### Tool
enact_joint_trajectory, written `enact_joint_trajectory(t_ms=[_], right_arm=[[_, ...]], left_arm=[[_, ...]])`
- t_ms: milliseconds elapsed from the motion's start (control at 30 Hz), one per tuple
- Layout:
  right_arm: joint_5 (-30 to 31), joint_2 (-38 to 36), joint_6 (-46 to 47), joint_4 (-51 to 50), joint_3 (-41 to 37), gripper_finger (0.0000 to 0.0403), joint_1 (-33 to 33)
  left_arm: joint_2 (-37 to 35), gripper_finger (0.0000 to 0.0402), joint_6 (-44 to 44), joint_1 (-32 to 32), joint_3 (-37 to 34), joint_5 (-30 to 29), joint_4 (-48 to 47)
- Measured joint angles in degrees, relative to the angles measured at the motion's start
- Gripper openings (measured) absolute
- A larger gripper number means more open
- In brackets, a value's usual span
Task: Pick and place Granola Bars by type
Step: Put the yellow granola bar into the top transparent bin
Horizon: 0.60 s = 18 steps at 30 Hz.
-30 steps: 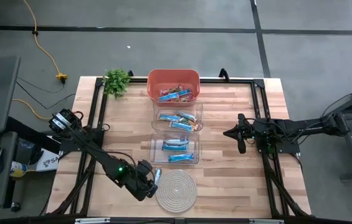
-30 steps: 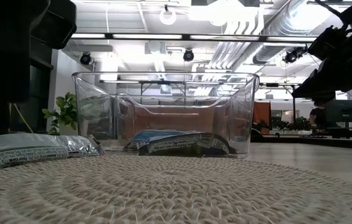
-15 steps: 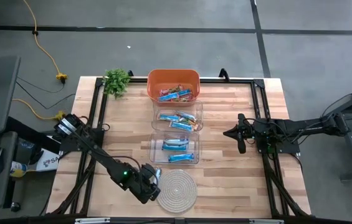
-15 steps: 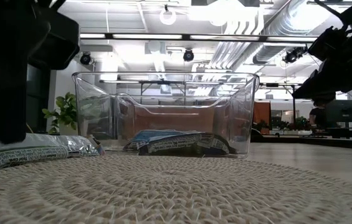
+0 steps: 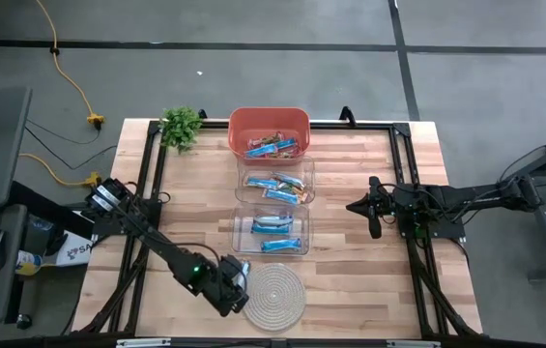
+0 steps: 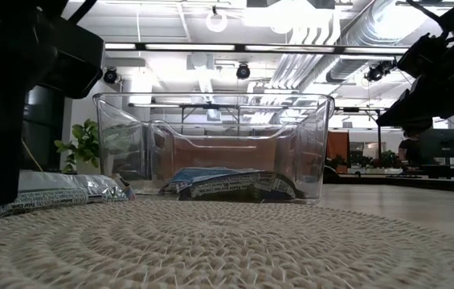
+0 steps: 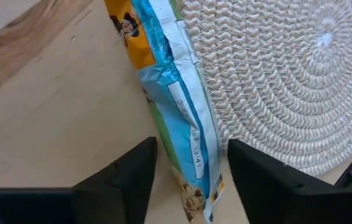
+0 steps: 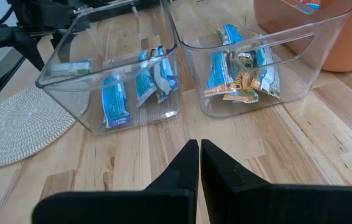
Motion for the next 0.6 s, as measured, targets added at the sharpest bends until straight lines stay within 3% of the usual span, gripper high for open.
enact_joint_trajectory(t_ms=[300, 600], right_arm=[[0.0, 0.0, 0.0, 0.0, 0.0, 0.0000, 0.0], [0.0, 0.0, 0.0, 0.0, 0.0, 0.0000, 0.0]], left_arm=[[0.1, 0.0118, 1.5, 0.0, -0.1, 1.0, -0.9], [-0.2, 0.0101, 3.0, 0.0, -0.2, 2.6, -0.2]])
